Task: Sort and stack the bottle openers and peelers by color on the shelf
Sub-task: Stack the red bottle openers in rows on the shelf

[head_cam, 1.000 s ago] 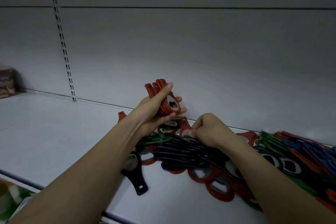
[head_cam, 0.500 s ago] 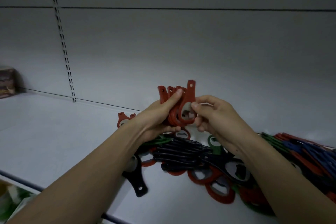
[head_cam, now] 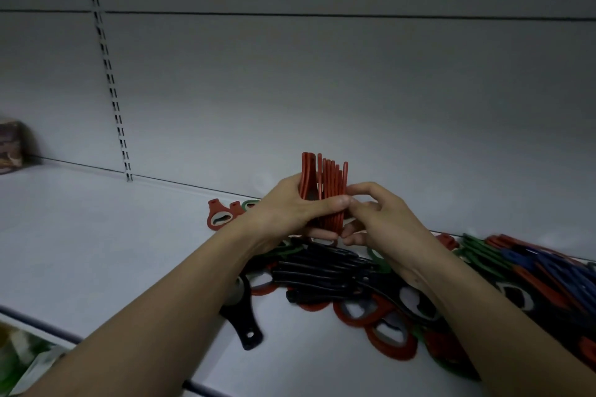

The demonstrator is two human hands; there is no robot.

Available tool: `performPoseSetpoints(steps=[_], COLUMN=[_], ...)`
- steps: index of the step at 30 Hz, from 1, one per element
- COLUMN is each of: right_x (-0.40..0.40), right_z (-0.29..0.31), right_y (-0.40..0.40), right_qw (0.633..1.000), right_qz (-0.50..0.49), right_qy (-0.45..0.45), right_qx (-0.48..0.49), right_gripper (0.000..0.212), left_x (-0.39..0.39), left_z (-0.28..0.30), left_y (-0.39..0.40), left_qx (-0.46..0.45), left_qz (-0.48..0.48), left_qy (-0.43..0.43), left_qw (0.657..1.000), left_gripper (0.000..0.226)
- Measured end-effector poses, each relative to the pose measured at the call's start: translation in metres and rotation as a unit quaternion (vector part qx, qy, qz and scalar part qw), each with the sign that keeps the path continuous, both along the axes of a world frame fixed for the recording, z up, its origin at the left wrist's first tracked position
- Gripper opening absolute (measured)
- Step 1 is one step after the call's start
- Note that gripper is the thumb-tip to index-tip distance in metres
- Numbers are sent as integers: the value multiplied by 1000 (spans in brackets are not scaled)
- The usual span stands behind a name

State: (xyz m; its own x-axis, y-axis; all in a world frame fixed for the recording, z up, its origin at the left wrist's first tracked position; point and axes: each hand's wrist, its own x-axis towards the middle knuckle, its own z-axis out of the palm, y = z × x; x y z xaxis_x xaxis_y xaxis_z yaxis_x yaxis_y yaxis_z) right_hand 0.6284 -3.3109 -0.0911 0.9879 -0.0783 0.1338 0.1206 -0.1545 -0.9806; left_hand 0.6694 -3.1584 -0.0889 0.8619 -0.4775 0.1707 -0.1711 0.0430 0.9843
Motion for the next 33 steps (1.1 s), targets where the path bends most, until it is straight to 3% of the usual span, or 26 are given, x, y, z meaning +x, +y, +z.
performPoseSetpoints(steps=[22, 33], right_x=[0, -4], right_z=[4, 14], right_y=[-3, -13], right_qw=[999, 998], right_qz=[17, 9], right_qy=[16, 12], right_qx=[27, -55], right_gripper=[12, 11], left_x=[-2, -6], left_z=[1, 2], left_y=[-4, -9], left_qx=[-1, -49], left_qz=[16, 10], left_qy=[3, 60], left_qw=[1000, 997], left_gripper=[34, 40])
